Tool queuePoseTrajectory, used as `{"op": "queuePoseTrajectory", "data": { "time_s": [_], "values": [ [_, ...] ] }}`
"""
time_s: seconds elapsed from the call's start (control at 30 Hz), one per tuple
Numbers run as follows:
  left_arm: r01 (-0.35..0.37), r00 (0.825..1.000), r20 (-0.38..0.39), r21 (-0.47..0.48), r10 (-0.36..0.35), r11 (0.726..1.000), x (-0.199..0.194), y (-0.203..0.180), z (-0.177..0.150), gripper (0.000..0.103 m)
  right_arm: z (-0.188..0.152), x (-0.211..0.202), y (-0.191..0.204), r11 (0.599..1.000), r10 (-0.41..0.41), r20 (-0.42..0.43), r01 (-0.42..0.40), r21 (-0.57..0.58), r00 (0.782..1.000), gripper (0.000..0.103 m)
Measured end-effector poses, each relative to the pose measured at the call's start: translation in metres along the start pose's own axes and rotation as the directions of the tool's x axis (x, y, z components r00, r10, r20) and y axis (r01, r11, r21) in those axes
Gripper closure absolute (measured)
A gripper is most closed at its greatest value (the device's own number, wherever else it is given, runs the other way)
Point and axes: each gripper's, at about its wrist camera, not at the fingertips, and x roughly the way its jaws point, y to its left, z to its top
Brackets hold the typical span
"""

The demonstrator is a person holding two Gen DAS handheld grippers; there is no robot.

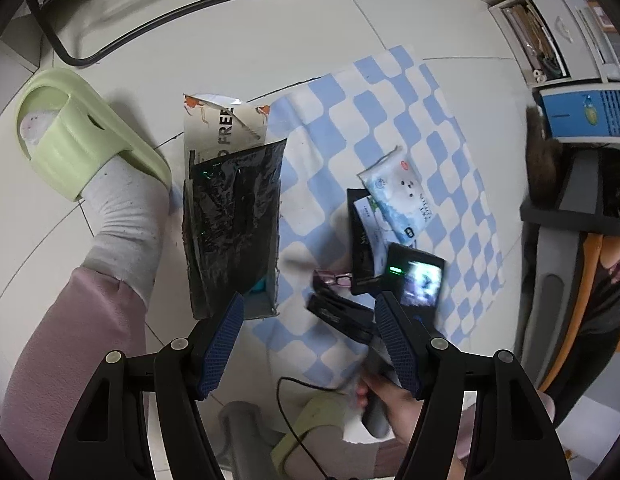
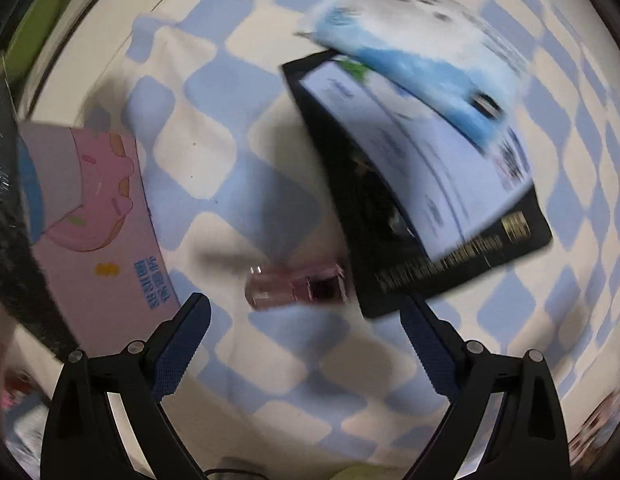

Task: Organize objects
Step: 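Hand the pink bottle to the left gripper, which drops it into the pink box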

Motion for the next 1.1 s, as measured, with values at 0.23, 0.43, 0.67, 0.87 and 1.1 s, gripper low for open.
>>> {"op": "queuePoseTrajectory", "data": {
  "time_s": [0.23,0.43,0.67,0.87,1.1],
  "values": [
    [0.002,1.000,-0.012,-0.016,-0.002,1.000,0.003,0.003,0.004,0.036,0.006,0.019,0.008,0.997,-0.041,-0.051,0.038,-0.062,0.998,0.044],
    [-0.035,0.998,-0.045,0.051,0.037,0.998,0.013,-0.009,-0.002,0.036,-0.017,-0.019,-0.002,0.995,0.068,0.023,-0.067,-0.069,0.997,0.044],
    [0.123,0.990,-0.085,0.141,-0.112,0.982,0.010,-0.030,-0.016,0.036,-0.049,-0.123,0.004,0.926,0.378,0.298,-0.358,-0.120,0.877,0.044],
    [0.219,0.966,-0.185,0.213,-0.181,0.952,0.016,-0.030,-0.021,0.036,-0.066,-0.167,0.035,0.873,0.486,0.398,-0.418,-0.250,0.778,0.044],
    [0.277,0.946,-0.221,0.178,-0.236,0.944,0.026,-0.014,-0.018,0.067,-0.081,-0.184,0.042,0.822,0.570,0.436,-0.491,-0.289,0.697,0.044]
  ]
}}
